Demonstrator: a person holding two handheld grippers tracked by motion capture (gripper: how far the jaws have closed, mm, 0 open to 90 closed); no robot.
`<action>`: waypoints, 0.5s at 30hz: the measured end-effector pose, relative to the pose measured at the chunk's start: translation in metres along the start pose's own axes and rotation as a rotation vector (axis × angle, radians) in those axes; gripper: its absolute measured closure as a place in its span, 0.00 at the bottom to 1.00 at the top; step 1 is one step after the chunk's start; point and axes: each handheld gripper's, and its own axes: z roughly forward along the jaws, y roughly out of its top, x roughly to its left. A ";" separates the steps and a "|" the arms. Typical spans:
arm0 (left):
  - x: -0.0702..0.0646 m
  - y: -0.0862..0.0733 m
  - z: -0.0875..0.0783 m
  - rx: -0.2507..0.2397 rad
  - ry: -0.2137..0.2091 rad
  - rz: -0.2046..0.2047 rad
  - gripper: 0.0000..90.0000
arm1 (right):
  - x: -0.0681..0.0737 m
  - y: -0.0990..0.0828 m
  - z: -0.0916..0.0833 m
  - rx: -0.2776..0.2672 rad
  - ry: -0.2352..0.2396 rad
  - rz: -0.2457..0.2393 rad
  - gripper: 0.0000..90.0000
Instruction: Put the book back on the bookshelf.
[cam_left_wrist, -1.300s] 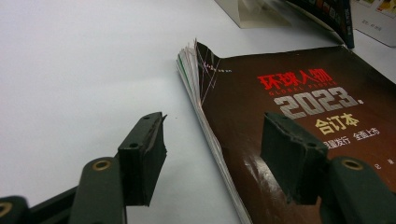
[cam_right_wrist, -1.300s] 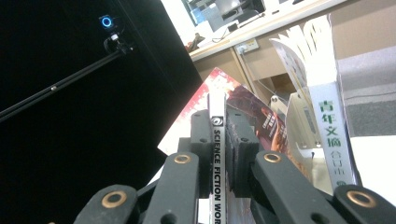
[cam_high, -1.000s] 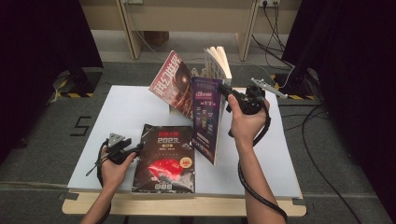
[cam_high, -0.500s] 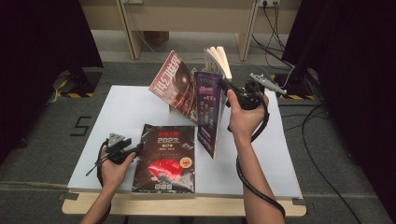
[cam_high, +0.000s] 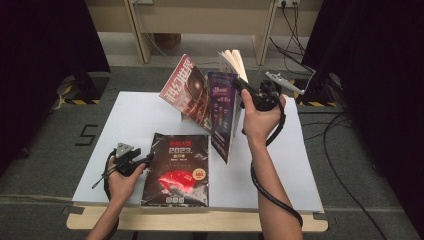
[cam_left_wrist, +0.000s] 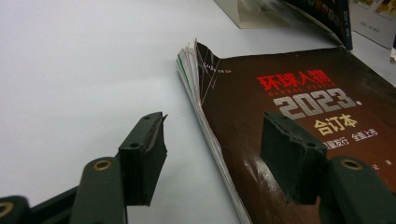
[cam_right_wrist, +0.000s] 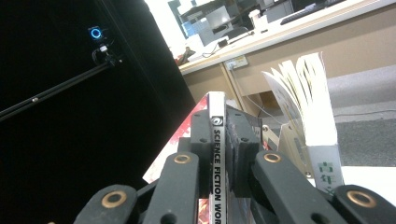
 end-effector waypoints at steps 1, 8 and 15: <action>0.000 0.000 0.000 0.000 0.000 0.000 0.44 | 0.000 0.000 0.001 0.000 -0.002 0.002 0.93; 0.000 0.000 0.000 -0.001 -0.001 -0.003 0.44 | -0.001 0.003 0.006 -0.016 -0.008 0.003 0.93; 0.001 0.000 0.000 -0.001 -0.002 -0.004 0.44 | -0.001 0.007 0.009 -0.030 -0.016 -0.005 0.93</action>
